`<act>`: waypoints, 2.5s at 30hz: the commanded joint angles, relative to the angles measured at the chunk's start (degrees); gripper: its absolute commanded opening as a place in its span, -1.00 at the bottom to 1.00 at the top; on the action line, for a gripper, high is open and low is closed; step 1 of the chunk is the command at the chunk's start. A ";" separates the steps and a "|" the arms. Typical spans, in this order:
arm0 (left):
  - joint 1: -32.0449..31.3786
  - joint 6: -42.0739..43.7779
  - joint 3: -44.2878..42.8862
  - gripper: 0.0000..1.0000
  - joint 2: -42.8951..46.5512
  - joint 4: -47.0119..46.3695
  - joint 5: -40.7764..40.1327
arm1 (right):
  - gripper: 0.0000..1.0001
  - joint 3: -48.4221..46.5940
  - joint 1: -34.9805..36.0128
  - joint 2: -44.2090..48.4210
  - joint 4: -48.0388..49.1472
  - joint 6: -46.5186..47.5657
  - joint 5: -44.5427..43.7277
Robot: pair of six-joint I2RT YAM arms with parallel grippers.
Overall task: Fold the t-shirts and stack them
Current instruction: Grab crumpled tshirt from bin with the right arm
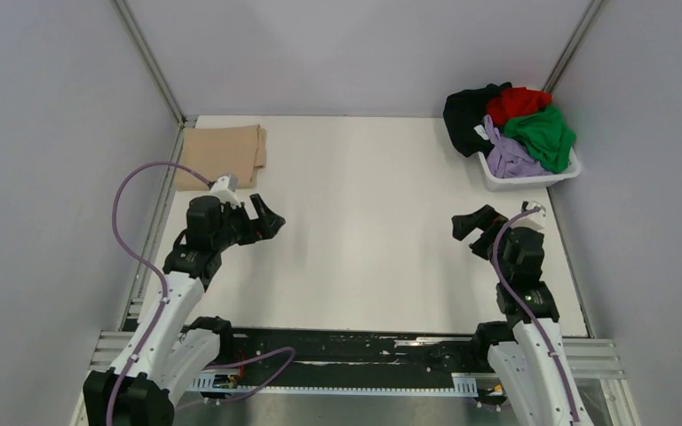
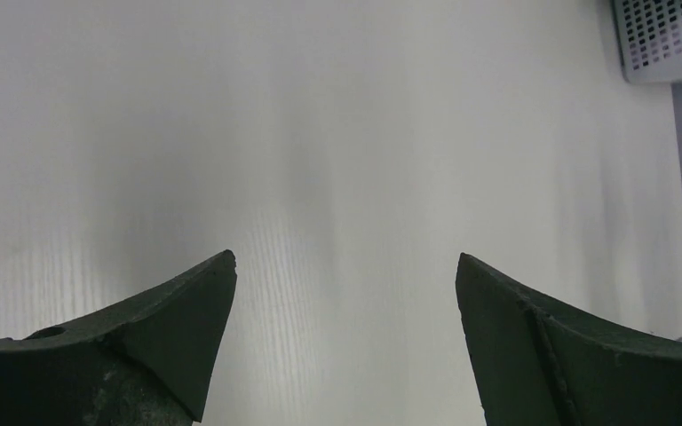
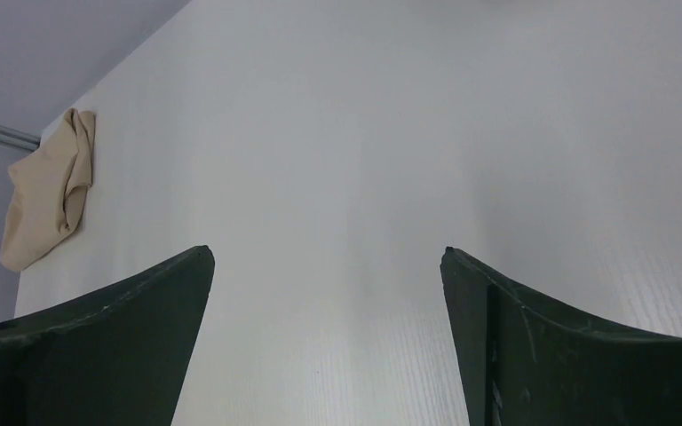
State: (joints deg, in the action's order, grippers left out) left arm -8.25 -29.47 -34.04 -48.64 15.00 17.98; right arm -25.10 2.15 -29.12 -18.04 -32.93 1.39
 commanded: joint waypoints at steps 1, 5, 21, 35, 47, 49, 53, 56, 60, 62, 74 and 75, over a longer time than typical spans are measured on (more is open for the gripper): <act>0.08 -0.28 -1.62 1.00 3.75 0.82 -6.56 | 1.00 -1.76 -0.22 -0.74 2.75 0.37 -0.80; 0.08 -0.17 -1.72 1.00 2.66 0.56 -6.00 | 1.00 -3.64 -0.22 -1.72 5.20 1.14 -5.61; 0.08 -0.28 -2.00 1.00 -0.21 -0.29 -5.02 | 1.00 -48.55 -10.77 -50.93 -0.07 8.12 -7.49; 0.08 0.26 -1.96 1.00 -5.11 -2.38 -4.09 | 0.85 -79.32 -22.77 -83.09 -5.51 13.51 -6.81; 0.08 0.21 -2.13 1.00 -9.56 -5.26 -4.27 | 0.40 -94.31 -24.60 -102.03 -5.47 11.36 -2.37; 0.08 0.36 -2.46 1.00 -10.43 -5.15 -4.22 | 0.10 -96.41 -24.60 -103.95 -5.49 11.04 -0.29; 0.08 0.47 -2.53 1.00 -11.28 -5.44 -4.00 | -0.61 -100.25 -24.65 -105.59 -5.40 9.90 1.48; 0.08 0.53 -2.64 1.00 -11.27 -5.17 -3.75 | -1.00 -101.36 -24.65 -103.76 -5.17 9.90 2.45; 0.08 0.58 -2.58 1.00 -9.89 -4.74 -3.88 | -1.00 -100.93 -24.63 -98.08 -4.86 11.44 -0.06; 0.08 0.60 -2.30 1.00 -9.01 -4.65 -4.08 | -1.00 -99.97 -24.60 -94.20 -4.58 12.57 -1.97; 0.08 -0.49 -1.03 1.00 -5.17 -4.04 -4.37 | -1.00 -97.81 -25.09 -73.36 -1.82 13.98 -7.29; 0.08 -0.54 -0.94 1.00 -4.56 -3.89 -4.40 | -1.00 -97.71 -25.09 -71.96 -1.11 13.74 -6.70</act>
State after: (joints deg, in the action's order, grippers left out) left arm -8.23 -29.63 -34.26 -55.72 12.14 13.56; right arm -121.64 -22.57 -108.49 -25.82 -19.59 -4.23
